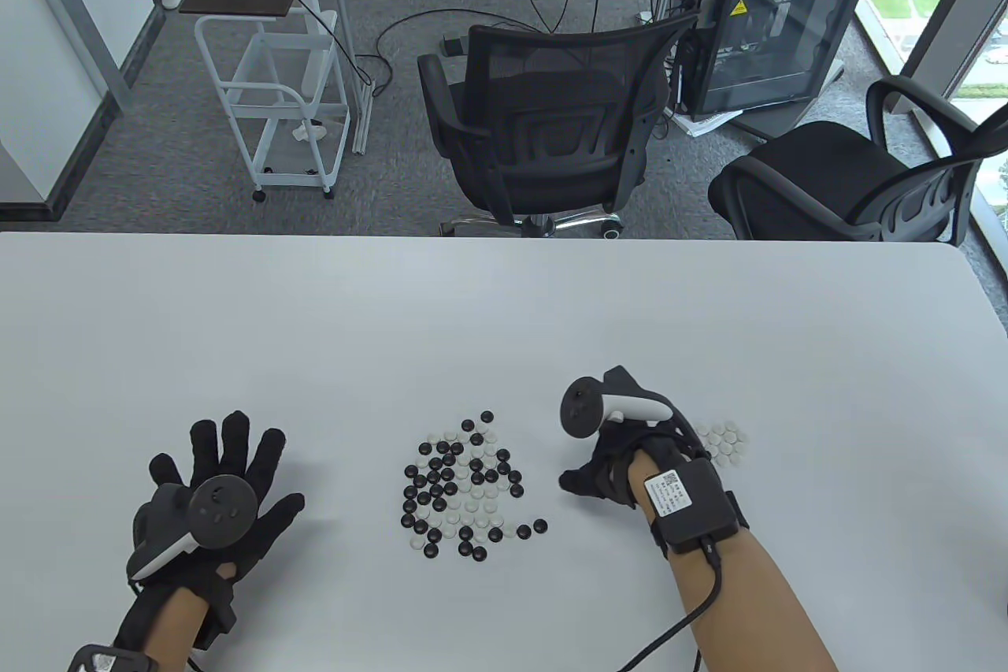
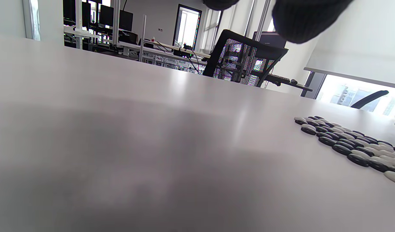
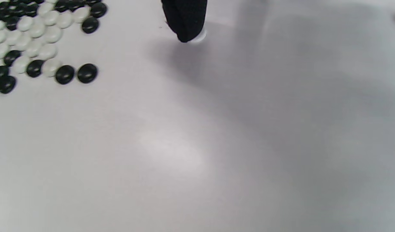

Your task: Go stone sorting task

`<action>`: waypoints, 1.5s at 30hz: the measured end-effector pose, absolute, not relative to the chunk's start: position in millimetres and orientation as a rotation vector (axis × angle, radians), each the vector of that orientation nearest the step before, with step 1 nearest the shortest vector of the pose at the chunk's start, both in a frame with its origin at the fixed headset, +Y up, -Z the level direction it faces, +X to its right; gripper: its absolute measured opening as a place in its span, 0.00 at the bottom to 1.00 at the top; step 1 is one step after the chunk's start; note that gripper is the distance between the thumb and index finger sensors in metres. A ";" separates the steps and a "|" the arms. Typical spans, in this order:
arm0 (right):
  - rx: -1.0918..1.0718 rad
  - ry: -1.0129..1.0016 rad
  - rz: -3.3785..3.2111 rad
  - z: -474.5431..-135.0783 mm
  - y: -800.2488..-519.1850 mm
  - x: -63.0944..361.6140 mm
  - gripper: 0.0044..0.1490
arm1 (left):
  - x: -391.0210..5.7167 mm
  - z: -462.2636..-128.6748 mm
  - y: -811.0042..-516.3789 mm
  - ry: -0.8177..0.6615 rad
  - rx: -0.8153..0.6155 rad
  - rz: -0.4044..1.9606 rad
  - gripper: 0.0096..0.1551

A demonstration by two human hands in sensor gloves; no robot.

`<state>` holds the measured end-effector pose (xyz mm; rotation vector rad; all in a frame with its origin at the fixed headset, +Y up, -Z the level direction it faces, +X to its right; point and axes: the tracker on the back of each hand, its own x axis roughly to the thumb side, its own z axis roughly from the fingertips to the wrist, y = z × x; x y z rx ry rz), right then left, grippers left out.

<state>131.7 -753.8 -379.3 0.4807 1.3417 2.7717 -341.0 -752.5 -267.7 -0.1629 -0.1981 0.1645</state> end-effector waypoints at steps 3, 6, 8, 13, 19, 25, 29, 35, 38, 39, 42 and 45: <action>0.315 1.329 2.775 -383.4 -753.4 165.0 0.42 | -341.5 -267.8 -752.6 -0.195 -0.167 0.166 0.49; 0.179 1.307 2.766 -384.2 -753.4 193.9 0.42 | -341.6 -267.9 -752.6 -0.193 -0.171 0.167 0.49; 0.117 1.292 2.762 -384.1 -753.6 207.3 0.42 | -341.3 -267.9 -752.7 -0.193 -0.174 0.166 0.49; 0.018 1.251 2.782 -383.7 -754.0 229.2 0.42 | -339.8 -268.3 -753.5 -0.196 -0.177 0.155 0.49; -0.018 1.197 2.802 -384.8 -755.5 241.7 0.43 | -338.5 -268.8 -753.9 -0.197 -0.178 0.150 0.49; 0.046 1.135 2.795 -385.7 -744.7 232.1 0.43 | -337.9 -269.1 -754.2 -0.197 -0.176 0.152 0.49; 0.256 1.119 2.769 -381.3 -733.2 198.9 0.43 | -337.4 -269.3 -754.5 -0.197 -0.178 0.151 0.49; 0.662 1.168 2.672 -361.2 -731.2 123.4 0.43 | -336.9 -269.2 -754.4 -0.197 -0.178 0.147 0.49; 0.843 1.211 2.622 -347.2 -736.3 86.0 0.43 | -336.7 -268.9 -754.3 -0.196 -0.177 0.147 0.49; 0.895 1.223 2.612 -342.6 -738.2 75.5 0.43 | -336.7 -268.8 -754.2 -0.197 -0.177 0.149 0.49; 1.000 1.253 2.579 -332.0 -742.9 53.7 0.43 | -336.7 -268.6 -754.1 -0.199 -0.173 0.149 0.49; 1.078 1.265 2.556 -323.5 -748.2 37.6 0.43 | -337.0 -268.4 -754.1 -0.200 -0.171 0.151 0.49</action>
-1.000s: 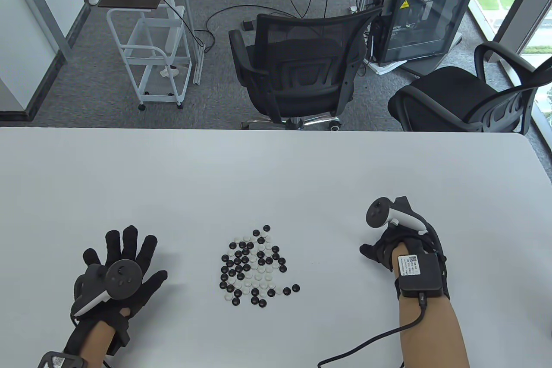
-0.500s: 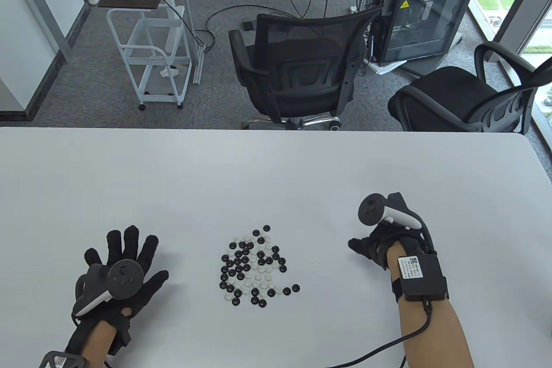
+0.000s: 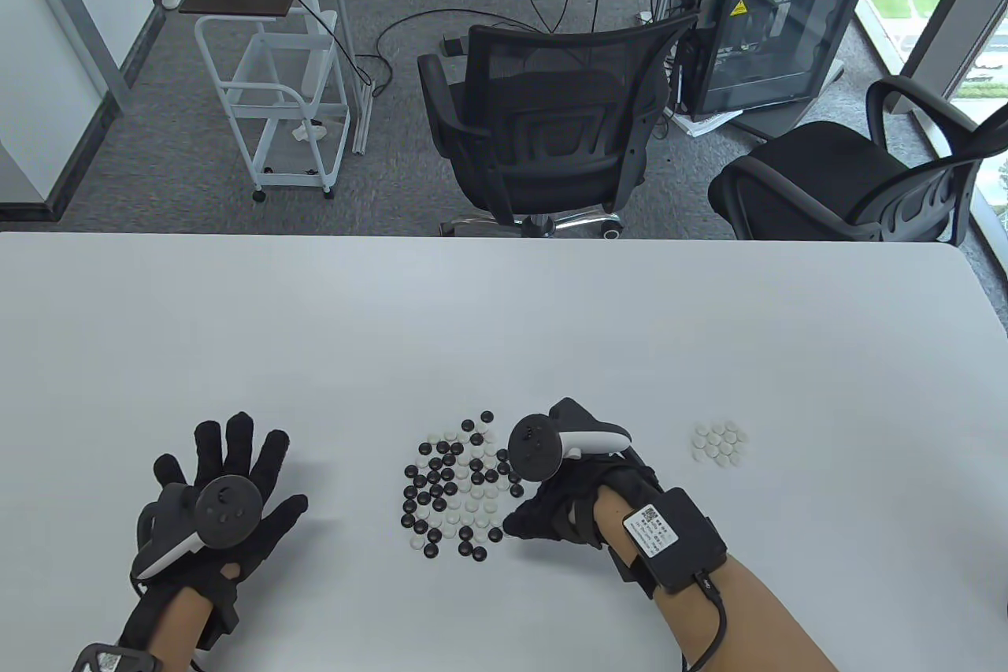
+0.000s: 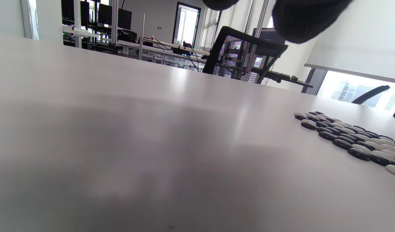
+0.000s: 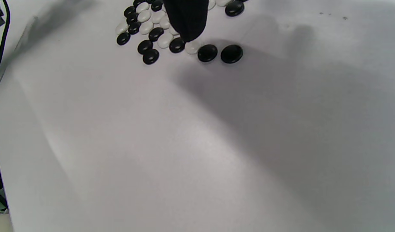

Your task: Go stone sorting task

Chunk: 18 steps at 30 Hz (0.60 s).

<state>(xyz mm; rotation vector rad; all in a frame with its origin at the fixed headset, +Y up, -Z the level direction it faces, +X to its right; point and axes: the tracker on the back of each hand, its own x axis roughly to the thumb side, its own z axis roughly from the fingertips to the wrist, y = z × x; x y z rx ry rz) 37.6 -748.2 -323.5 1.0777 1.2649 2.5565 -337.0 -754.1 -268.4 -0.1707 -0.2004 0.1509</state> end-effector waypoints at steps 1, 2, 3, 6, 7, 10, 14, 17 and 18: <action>1.086 1.268 2.554 -322.7 -749.5 35.4 0.43 | -337.2 -268.4 -754.0 -0.201 -0.170 0.152 0.49; 1.091 1.273 2.551 -322.2 -751.7 32.9 0.43 | -337.4 -268.2 -754.0 -0.200 -0.169 0.153 0.49; 1.091 1.276 2.551 -322.2 -753.8 31.4 0.43 | -337.8 -268.0 -754.0 -0.199 -0.169 0.154 0.49; 1.080 1.299 2.544 -323.7 -760.2 29.6 0.44 | -339.1 -267.3 -753.7 -0.197 -0.168 0.160 0.49; 1.077 1.300 2.548 -324.1 -761.6 29.6 0.44 | -339.4 -267.2 -753.5 -0.197 -0.167 0.161 0.49; 1.057 1.272 2.557 -327.1 -764.6 31.8 0.43 | -340.7 -266.9 -753.1 -0.195 -0.164 0.166 0.49; 0.985 1.246 2.601 -334.2 -764.0 40.2 0.43 | -341.3 -266.9 -753.1 -0.195 -0.166 0.166 0.49; 0.902 1.255 2.618 -342.9 -762.5 54.2 0.43 | -341.4 -266.7 -752.8 -0.195 -0.167 0.164 0.49; 0.874 1.260 2.625 -345.3 -762.1 59.3 0.43 | -341.4 -266.6 -752.8 -0.195 -0.167 0.164 0.49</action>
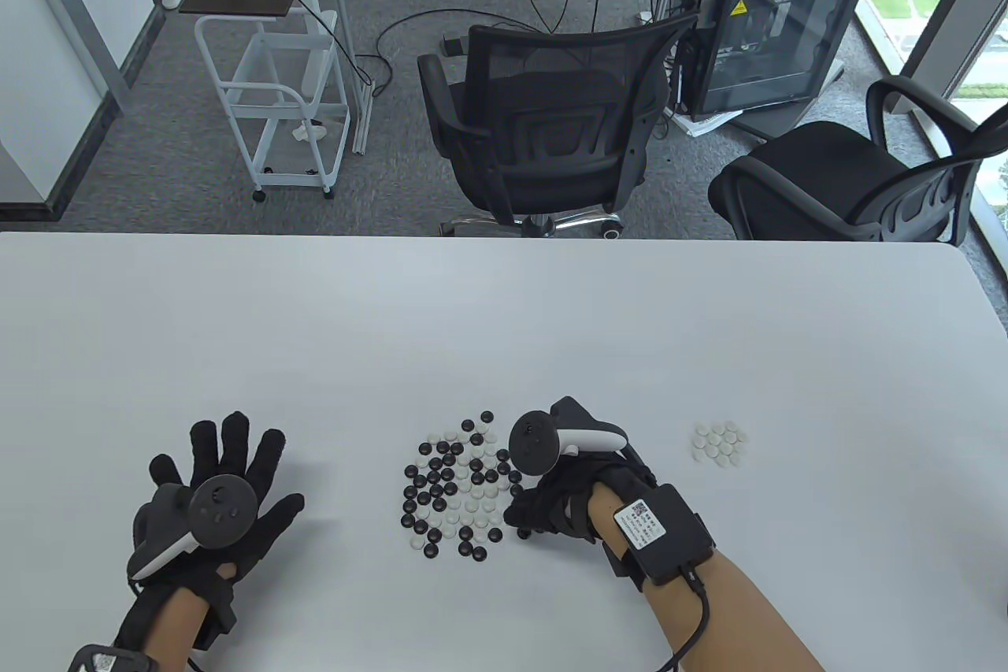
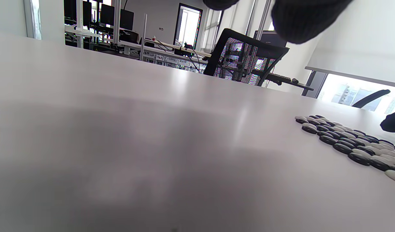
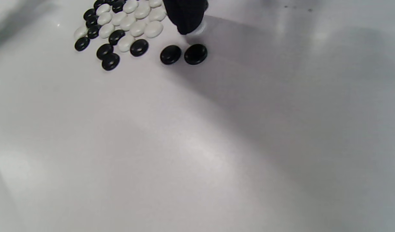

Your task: Go stone sorting task

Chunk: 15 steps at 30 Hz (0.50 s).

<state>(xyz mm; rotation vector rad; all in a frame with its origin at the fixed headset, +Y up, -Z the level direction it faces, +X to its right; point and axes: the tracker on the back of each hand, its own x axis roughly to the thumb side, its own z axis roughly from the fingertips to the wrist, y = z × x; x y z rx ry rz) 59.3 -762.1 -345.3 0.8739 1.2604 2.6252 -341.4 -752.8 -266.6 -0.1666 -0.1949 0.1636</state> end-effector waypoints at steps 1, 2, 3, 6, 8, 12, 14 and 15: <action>0.835 1.269 2.642 -348.6 -761.1 67.5 0.42 | -341.5 -266.6 -752.6 -0.195 -0.165 0.163 0.49; 0.799 1.281 2.657 -351.5 -760.4 75.4 0.42 | -341.5 -266.5 -752.5 -0.196 -0.163 0.163 0.49; 0.755 1.290 2.670 -354.8 -759.4 85.8 0.42 | -341.6 -266.5 -752.4 -0.196 -0.161 0.163 0.49; 0.597 1.299 2.694 -362.1 -758.0 119.8 0.42 | -341.4 -266.5 -752.5 -0.198 -0.159 0.162 0.49; 0.498 1.295 2.699 -364.3 -757.7 143.3 0.41 | -341.5 -266.6 -752.6 -0.198 -0.159 0.162 0.49; 0.304 1.286 2.695 -363.6 -757.1 190.8 0.41 | -341.7 -266.6 -752.7 -0.197 -0.162 0.163 0.49; 0.216 1.279 2.699 -363.3 -756.5 210.4 0.41 | -341.6 -266.8 -752.8 -0.196 -0.164 0.162 0.49; 0.173 1.272 2.701 -363.2 -756.2 219.1 0.41 | -341.4 -266.9 -752.8 -0.195 -0.165 0.162 0.49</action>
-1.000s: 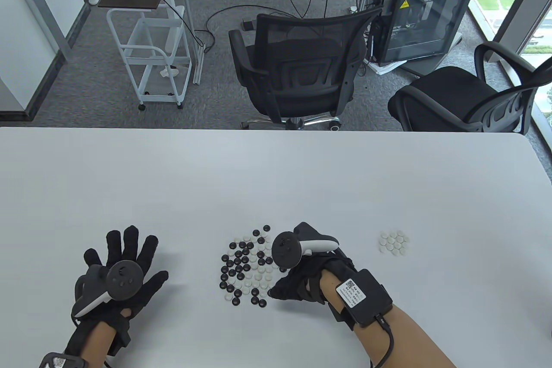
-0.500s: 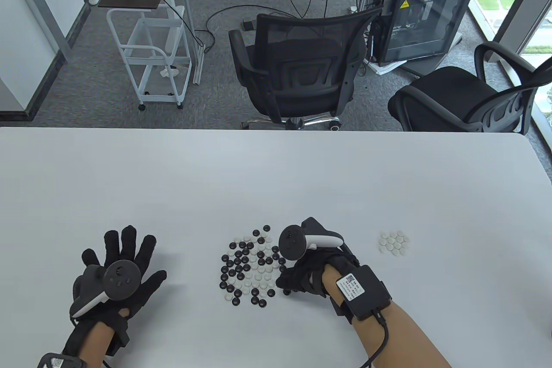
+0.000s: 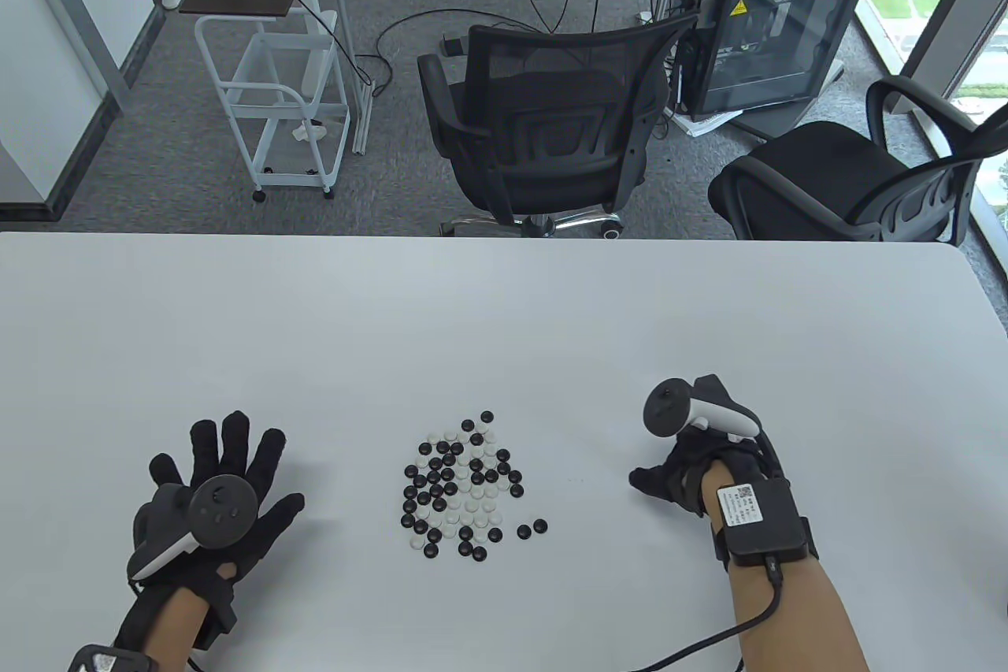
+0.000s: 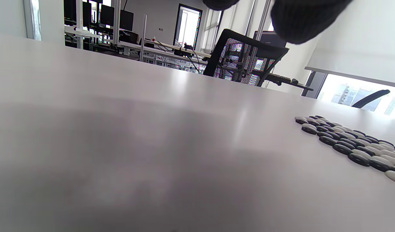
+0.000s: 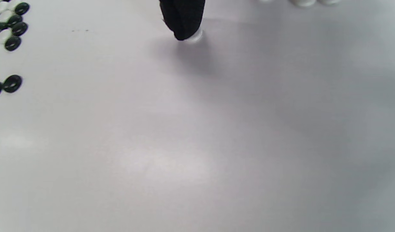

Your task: Go stone sorting task

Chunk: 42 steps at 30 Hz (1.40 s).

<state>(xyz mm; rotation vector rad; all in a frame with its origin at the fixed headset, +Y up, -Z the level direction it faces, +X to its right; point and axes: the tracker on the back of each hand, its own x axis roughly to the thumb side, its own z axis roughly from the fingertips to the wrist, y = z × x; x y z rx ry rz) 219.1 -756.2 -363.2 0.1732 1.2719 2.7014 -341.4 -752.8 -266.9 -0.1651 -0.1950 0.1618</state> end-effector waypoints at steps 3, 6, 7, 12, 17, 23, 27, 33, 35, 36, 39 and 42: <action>0.076 1.246 2.713 -363.7 -756.2 240.8 0.41 | -340.6 -267.1 -752.9 -0.195 -0.167 0.158 0.49; -0.005 1.216 2.699 -364.0 -757.0 257.1 0.41 | -339.4 -267.5 -753.1 -0.198 -0.168 0.152 0.49; -0.017 1.209 2.695 -364.1 -757.3 259.9 0.41 | -339.1 -267.6 -753.1 -0.198 -0.168 0.151 0.49; -0.047 1.173 2.710 -364.9 -758.7 268.4 0.42 | -337.8 -268.1 -753.6 -0.199 -0.171 0.148 0.49; -0.035 1.128 2.716 -365.8 -755.6 266.9 0.44 | -337.6 -268.3 -753.5 -0.197 -0.171 0.152 0.49; 0.129 1.010 2.711 -369.1 -732.0 234.3 0.44 | -337.3 -268.6 -753.7 -0.195 -0.173 0.154 0.49; 0.364 1.032 2.697 -367.3 -723.2 186.3 0.44 | -336.6 -268.6 -753.6 -0.196 -0.171 0.149 0.49; 0.689 1.104 2.653 -356.6 -724.8 111.2 0.43 | -335.3 -268.3 -753.7 -0.203 -0.170 0.139 0.49; 0.784 1.137 2.647 -352.2 -728.4 88.1 0.44 | -335.3 -268.2 -753.9 -0.204 -0.170 0.138 0.49; 0.823 1.152 2.641 -350.0 -730.7 78.0 0.44 | -335.2 -268.1 -753.9 -0.204 -0.171 0.138 0.49; 0.920 1.189 2.628 -344.4 -739.4 52.0 0.44 | -335.4 -267.6 -753.7 -0.202 -0.167 0.138 0.49; 0.996 1.220 2.573 -339.0 -750.2 31.7 0.44 | -334.9 -267.1 -753.9 -0.205 -0.168 0.135 0.49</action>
